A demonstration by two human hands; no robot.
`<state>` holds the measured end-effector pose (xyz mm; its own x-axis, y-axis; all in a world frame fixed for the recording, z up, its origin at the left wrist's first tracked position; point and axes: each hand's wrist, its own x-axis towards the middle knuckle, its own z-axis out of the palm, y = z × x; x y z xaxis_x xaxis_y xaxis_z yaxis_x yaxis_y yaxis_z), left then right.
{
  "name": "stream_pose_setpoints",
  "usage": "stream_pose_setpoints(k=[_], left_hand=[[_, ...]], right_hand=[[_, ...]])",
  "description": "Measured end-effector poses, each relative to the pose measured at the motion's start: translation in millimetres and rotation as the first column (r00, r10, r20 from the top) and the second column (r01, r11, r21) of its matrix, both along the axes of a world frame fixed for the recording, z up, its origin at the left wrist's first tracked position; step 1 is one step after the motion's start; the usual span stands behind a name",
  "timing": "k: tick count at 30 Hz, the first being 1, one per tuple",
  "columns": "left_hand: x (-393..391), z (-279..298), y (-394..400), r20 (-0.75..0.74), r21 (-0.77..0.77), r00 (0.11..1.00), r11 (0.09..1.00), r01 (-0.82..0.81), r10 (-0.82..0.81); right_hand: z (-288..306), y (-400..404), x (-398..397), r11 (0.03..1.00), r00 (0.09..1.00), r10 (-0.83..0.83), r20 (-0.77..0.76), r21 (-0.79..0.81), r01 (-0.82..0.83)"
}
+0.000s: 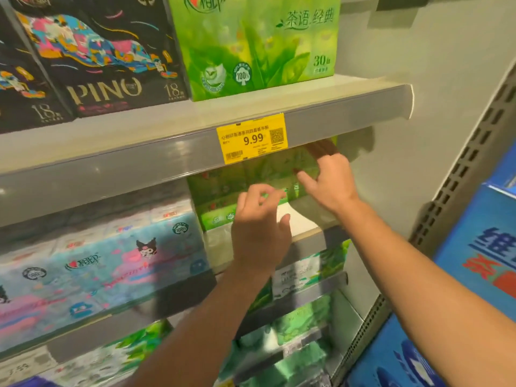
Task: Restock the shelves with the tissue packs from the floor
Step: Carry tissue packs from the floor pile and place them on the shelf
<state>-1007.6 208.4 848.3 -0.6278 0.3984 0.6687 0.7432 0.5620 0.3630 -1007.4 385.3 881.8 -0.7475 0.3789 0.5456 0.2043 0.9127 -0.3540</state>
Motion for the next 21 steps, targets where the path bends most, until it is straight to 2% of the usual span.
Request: stream_pose_setpoints(k=[2,4,7,10,13,15,17,21], left_hand=[[3,-12,4,0.032,-0.004,0.997,0.998,0.067,-0.067],[10,-26,15,0.011,-0.009,0.989,0.989,0.147,-0.147],[41,-46,39,0.041,0.059,0.947,0.947,0.316,-0.318],[87,-71,60,0.057,0.086,0.863,0.863,0.497,-0.503],[143,-105,75,0.221,0.118,0.726,0.757,0.643,-0.651],[186,-120,78,0.352,0.105,0.598,0.665,0.739,-0.720],[231,-128,72,0.424,0.059,0.446,0.515,0.855,-0.789],[329,-138,48,0.479,-0.054,0.205,0.205,0.977,-0.853]], right_hand=[[-1,2,27,0.997,0.983,0.038,-0.181,-0.058,-0.049],[-5,-1,59,0.987,0.959,0.090,-0.268,-0.103,-0.122],[-14,-7,114,0.977,0.968,0.021,-0.252,-0.199,-0.074],[-29,-18,182,0.956,0.974,-0.110,-0.200,-0.289,0.049],[-47,-36,262,0.904,0.949,-0.284,-0.136,-0.368,0.217],[-54,-57,318,0.855,0.912,-0.397,-0.102,-0.403,0.327],[-56,-85,375,0.797,0.856,-0.507,-0.096,-0.430,0.424],[-65,-160,489,0.618,0.663,-0.737,-0.127,-0.525,0.586]])
